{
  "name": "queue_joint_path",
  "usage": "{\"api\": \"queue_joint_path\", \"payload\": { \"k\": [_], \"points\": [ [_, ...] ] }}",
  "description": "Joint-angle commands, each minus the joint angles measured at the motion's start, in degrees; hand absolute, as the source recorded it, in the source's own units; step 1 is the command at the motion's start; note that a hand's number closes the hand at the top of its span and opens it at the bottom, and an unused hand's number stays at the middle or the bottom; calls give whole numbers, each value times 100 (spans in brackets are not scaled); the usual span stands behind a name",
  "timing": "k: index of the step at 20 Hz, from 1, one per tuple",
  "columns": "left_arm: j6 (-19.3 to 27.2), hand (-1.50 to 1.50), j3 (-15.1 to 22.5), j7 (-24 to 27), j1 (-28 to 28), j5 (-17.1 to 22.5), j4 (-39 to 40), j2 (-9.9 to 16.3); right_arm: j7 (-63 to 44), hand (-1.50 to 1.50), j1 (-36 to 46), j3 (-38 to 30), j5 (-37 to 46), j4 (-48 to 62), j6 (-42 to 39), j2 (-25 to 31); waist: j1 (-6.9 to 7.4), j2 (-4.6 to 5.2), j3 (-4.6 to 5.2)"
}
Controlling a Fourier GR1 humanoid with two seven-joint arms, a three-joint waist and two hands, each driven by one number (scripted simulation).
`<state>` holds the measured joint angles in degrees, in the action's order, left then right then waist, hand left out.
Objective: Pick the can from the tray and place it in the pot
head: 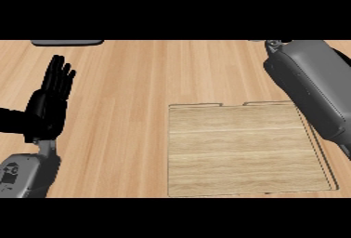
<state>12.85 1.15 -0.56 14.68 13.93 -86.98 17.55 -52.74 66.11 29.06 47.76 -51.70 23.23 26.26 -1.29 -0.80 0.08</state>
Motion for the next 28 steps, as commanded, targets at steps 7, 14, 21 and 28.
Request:
{"api": "queue_joint_path", "payload": {
  "k": [7,14,21,28],
  "points": [
    [-216,0,-247,-68,-19,95,-88,96,168,150,-1334,-865,-391,-1147,-820,1481,26,47,-7],
    [-212,0,-284,-327,125,20,-263,78,1234,150,-2561,-1855,-820,-1313,-70,2043,65,61,-10],
    [-307,0,-244,-176,158,-120,-107,-128,3023,150,-2696,-2531,-1103,87,204,1901,158,88,-9],
    [-556,0,-419,-137,582,-45,430,-49,4332,150,-1994,-3032,-1191,2253,299,1903,256,144,-15]
  ]
}}
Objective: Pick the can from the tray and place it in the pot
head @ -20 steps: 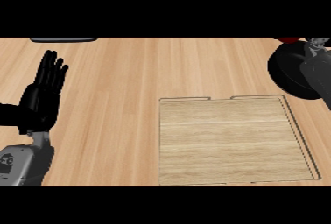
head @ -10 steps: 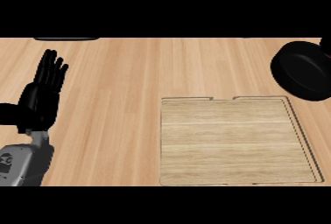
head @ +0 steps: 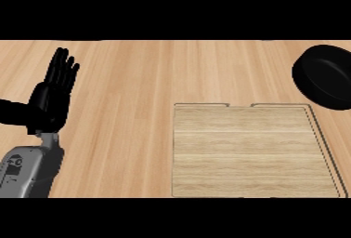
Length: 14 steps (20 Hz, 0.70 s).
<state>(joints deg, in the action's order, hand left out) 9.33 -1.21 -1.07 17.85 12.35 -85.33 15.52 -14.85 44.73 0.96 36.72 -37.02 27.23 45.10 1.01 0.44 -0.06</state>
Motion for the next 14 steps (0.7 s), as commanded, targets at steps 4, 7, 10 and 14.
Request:
{"api": "queue_joint_path", "payload": {
  "k": [4,7,10,14],
  "points": [
    [-102,0,-25,62,-201,37,-151,-56,800,150,131,-602,-544,1316,-591,-70,56,15,-7],
    [-16,0,-22,37,-50,-43,-79,-86,688,-150,628,-834,-822,1608,-1234,-123,97,23,-5],
    [-208,0,-70,129,-32,24,80,-34,1634,-150,557,-964,-921,1910,-1205,-261,137,65,-13],
    [-26,0,116,5,-285,-150,-350,-184,2379,-150,559,-1138,-992,1991,-1004,-249,117,31,-11]
  ]
}}
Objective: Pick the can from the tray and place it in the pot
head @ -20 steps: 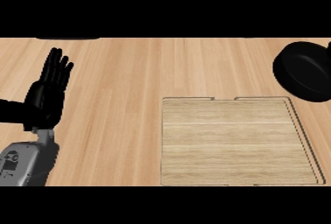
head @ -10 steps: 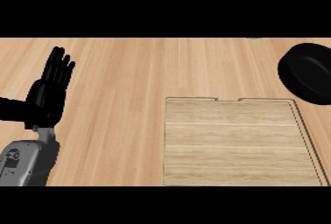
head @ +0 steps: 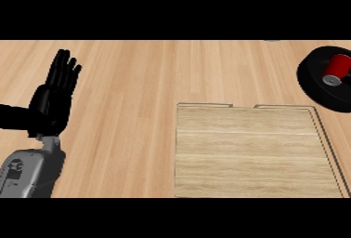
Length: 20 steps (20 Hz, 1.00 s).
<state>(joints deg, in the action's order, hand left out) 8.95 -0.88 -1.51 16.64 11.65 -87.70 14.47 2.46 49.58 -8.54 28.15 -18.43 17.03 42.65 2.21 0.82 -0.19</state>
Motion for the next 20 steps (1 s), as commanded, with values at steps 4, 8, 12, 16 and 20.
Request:
{"api": "queue_joint_path", "payload": {
  "k": [4,8,12,16,20],
  "points": [
    [37,0,-166,-94,242,-14,108,65,1161,-150,95,-817,-755,6,294,-133,-63,-11,0],
    [69,0,23,223,35,-163,291,-203,862,-150,393,-1271,-1182,123,320,-174,-80,-14,9],
    [-11,0,-32,161,-201,-138,105,-100,1076,-150,248,-1844,-1761,39,-198,433,-162,-51,11],
    [71,0,-76,53,-17,-171,87,-137,1727,-150,-102,-2254,-2119,152,-109,478,-125,-34,6],
    [-166,0,-186,-1,-87,-41,-71,33,2198,-150,-468,-2682,-2520,207,-371,788,-118,-31,3]
  ]
}}
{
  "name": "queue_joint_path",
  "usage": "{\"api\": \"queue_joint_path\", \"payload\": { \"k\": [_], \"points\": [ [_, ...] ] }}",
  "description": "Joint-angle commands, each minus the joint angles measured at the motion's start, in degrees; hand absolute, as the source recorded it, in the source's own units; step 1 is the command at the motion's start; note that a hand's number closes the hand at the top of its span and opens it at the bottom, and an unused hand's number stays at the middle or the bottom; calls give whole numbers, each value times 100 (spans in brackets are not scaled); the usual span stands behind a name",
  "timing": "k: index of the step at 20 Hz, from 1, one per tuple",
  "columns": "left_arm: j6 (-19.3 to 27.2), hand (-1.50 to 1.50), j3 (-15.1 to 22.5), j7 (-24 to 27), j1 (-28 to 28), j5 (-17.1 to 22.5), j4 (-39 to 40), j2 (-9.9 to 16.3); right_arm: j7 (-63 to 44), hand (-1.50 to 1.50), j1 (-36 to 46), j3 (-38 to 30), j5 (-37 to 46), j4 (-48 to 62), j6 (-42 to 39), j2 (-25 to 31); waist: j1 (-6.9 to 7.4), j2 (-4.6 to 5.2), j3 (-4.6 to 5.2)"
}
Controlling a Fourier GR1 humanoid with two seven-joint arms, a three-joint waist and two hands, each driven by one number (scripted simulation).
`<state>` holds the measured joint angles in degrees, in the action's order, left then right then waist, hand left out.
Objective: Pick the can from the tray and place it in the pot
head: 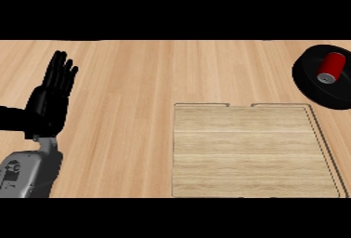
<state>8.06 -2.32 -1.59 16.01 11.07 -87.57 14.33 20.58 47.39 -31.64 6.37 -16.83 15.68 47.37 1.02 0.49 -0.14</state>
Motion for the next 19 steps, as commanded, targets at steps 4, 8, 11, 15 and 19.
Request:
{"api": "queue_joint_path", "payload": {
  "k": [4,8,11,15,19],
  "points": [
    [90,0,-30,-291,-49,-58,-356,11,782,-150,-765,-624,-631,148,-737,545,-3,-11,-5],
    [-173,0,-263,0,273,37,260,94,770,-150,-954,-663,-709,181,-813,792,-43,-7,3],
    [38,0,31,-72,1,-185,-116,-123,977,-150,-1236,-950,-930,470,-1261,1165,14,17,-11],
    [72,0,-58,-198,269,-207,26,-105,1130,-150,-1543,-997,-1037,489,-1577,1279,-25,1,-6],
    [-15,0,-41,-246,-165,-105,-345,-146,1293,-150,-1900,-1179,-1196,632,-1709,1464,15,-4,-11]
  ]
}}
